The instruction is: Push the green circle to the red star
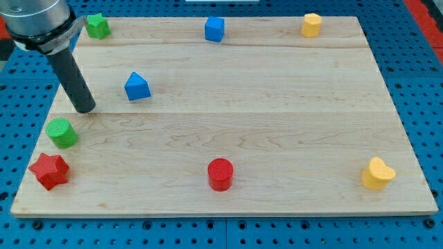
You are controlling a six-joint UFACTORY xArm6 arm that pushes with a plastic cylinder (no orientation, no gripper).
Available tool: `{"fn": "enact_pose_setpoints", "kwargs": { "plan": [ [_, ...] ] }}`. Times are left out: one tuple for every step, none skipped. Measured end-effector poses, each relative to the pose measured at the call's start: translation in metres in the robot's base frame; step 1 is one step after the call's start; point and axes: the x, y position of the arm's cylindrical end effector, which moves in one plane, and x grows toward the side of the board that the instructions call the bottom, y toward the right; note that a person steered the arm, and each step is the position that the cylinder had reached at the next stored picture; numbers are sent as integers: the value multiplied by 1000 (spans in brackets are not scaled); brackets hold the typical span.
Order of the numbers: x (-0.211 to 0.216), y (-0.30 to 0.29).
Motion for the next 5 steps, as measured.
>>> {"fn": "enact_pose_setpoints", "kwargs": {
  "plan": [
    [11, -2],
    [18, -21],
    [23, -32],
    [27, -33],
    [31, -33]
  ]
}}
